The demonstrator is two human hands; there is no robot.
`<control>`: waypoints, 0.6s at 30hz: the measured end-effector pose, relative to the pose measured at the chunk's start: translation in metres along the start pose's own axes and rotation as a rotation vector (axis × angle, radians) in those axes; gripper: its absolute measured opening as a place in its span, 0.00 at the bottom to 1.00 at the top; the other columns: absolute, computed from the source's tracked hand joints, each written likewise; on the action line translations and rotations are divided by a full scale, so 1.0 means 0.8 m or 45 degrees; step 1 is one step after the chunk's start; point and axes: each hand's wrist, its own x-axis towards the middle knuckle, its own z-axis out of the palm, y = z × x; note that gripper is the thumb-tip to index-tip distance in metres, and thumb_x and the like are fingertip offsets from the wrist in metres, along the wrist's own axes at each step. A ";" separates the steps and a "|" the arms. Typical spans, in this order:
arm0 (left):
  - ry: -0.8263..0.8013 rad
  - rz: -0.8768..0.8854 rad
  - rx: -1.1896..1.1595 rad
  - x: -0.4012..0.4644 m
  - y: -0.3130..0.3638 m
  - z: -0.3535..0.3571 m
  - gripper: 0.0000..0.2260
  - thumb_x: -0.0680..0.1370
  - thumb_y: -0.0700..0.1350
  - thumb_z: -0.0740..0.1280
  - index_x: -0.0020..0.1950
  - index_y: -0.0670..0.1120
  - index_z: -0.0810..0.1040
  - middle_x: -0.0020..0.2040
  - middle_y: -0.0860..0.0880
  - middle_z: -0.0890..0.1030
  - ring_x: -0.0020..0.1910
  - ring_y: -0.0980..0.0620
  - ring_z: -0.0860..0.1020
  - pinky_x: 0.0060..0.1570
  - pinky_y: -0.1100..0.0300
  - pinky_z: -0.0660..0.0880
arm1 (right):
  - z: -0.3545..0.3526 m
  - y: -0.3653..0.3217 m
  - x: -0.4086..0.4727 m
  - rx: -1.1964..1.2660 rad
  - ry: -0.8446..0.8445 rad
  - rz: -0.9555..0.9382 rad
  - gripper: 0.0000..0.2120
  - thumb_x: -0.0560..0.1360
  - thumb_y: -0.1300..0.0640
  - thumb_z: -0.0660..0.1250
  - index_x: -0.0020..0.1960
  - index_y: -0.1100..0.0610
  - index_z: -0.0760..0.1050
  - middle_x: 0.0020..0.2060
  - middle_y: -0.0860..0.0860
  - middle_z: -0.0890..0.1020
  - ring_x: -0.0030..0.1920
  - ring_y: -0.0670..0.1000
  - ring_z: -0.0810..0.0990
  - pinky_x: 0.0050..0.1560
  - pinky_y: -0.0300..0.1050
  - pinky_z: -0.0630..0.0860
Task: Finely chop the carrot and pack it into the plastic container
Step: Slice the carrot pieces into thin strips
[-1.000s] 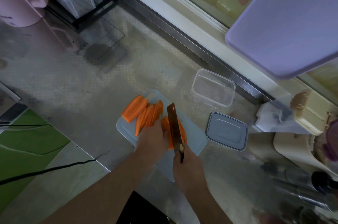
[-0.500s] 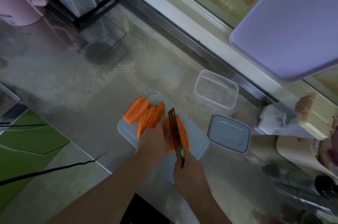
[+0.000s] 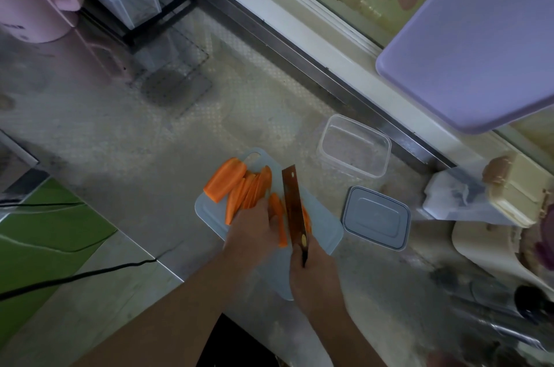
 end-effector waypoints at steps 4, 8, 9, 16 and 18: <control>0.021 0.006 0.012 -0.001 0.001 0.001 0.10 0.86 0.52 0.60 0.47 0.51 0.71 0.39 0.52 0.78 0.38 0.54 0.77 0.39 0.55 0.76 | 0.001 -0.003 -0.006 -0.002 -0.031 -0.007 0.08 0.85 0.51 0.57 0.49 0.44 0.72 0.30 0.49 0.76 0.26 0.43 0.74 0.27 0.34 0.69; 0.039 -0.014 -0.001 -0.002 0.002 0.002 0.09 0.86 0.52 0.60 0.47 0.51 0.71 0.39 0.52 0.78 0.36 0.56 0.76 0.33 0.60 0.70 | 0.008 0.001 -0.005 -0.060 -0.031 0.013 0.08 0.84 0.52 0.57 0.49 0.44 0.71 0.31 0.50 0.77 0.27 0.45 0.76 0.29 0.38 0.71; 0.042 -0.010 0.011 -0.003 0.002 0.002 0.09 0.86 0.52 0.60 0.48 0.51 0.71 0.39 0.52 0.77 0.36 0.56 0.76 0.33 0.61 0.69 | 0.009 0.002 -0.004 -0.074 -0.037 0.011 0.07 0.84 0.53 0.57 0.50 0.44 0.71 0.31 0.50 0.77 0.27 0.45 0.76 0.29 0.38 0.72; 0.063 0.036 0.036 -0.003 0.000 0.004 0.07 0.86 0.50 0.61 0.50 0.50 0.71 0.38 0.53 0.76 0.36 0.55 0.76 0.33 0.61 0.68 | 0.009 0.004 -0.009 -0.135 -0.082 0.004 0.08 0.83 0.57 0.57 0.49 0.46 0.70 0.32 0.50 0.77 0.29 0.46 0.75 0.30 0.42 0.72; 0.062 0.044 0.052 -0.002 0.001 0.003 0.06 0.86 0.49 0.61 0.52 0.49 0.71 0.38 0.53 0.76 0.36 0.54 0.76 0.34 0.60 0.68 | 0.010 0.001 -0.006 -0.154 -0.082 -0.001 0.09 0.83 0.57 0.57 0.48 0.46 0.70 0.32 0.49 0.77 0.30 0.46 0.75 0.31 0.41 0.71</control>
